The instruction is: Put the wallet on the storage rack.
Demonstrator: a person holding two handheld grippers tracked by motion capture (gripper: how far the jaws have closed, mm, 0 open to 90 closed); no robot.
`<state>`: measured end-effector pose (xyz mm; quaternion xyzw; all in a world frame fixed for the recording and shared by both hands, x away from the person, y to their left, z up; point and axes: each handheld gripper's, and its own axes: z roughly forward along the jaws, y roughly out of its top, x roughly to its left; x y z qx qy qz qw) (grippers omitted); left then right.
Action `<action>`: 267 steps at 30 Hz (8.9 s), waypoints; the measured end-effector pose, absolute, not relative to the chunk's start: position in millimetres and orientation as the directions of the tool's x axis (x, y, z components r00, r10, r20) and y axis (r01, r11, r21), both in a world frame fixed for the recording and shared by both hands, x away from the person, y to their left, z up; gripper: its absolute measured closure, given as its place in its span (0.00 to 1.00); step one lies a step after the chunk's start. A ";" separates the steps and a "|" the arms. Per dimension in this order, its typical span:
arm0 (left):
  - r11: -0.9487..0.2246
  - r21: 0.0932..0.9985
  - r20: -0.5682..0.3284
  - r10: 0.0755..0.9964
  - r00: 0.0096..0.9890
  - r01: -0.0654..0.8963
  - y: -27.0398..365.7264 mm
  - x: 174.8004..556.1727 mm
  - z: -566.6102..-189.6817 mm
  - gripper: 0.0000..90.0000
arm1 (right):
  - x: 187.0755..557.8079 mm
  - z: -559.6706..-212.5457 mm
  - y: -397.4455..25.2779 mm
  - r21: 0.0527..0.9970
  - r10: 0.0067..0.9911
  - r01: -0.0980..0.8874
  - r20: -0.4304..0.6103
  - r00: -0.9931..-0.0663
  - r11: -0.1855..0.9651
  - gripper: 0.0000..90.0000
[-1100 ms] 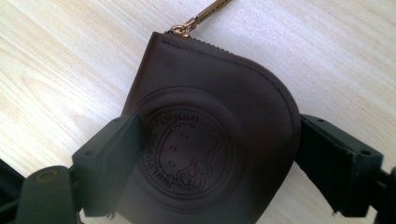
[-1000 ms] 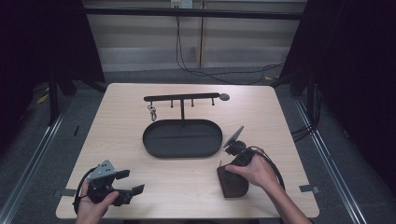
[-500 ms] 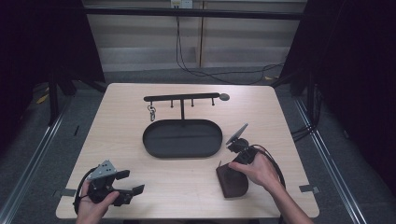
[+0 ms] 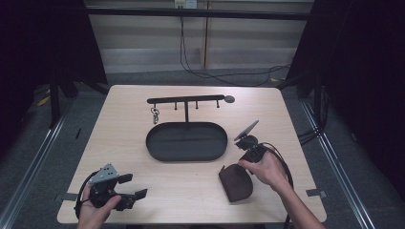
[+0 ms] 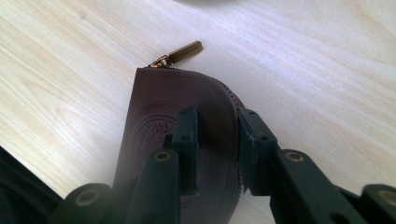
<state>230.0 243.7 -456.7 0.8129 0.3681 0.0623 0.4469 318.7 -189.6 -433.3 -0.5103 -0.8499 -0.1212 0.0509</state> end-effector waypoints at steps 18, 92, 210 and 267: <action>-0.333 0.769 -0.232 0.649 0.724 0.545 243.1 230.2 -457.2 0.19 | 319.2 -415.2 -184.3 0.144 0.842 0.871 0.223 -0.491 0.469 0.90; -0.372 0.745 -0.227 0.639 0.735 0.554 239.6 233.3 -459.5 0.19 | 362.9 -341.2 -175.4 0.166 0.885 0.879 0.068 -0.461 0.446 0.92; -0.354 0.745 -0.241 0.649 0.722 0.566 242.1 236.1 -459.4 0.19 | 427.4 -452.5 -177.2 0.482 0.846 0.876 0.457 -0.273 0.023 0.81; -0.319 0.728 -0.238 0.713 0.660 0.607 252.9 241.8 -460.1 0.21 | 295.6 -422.2 -238.5 0.677 0.860 0.730 0.311 -0.403 0.097 0.19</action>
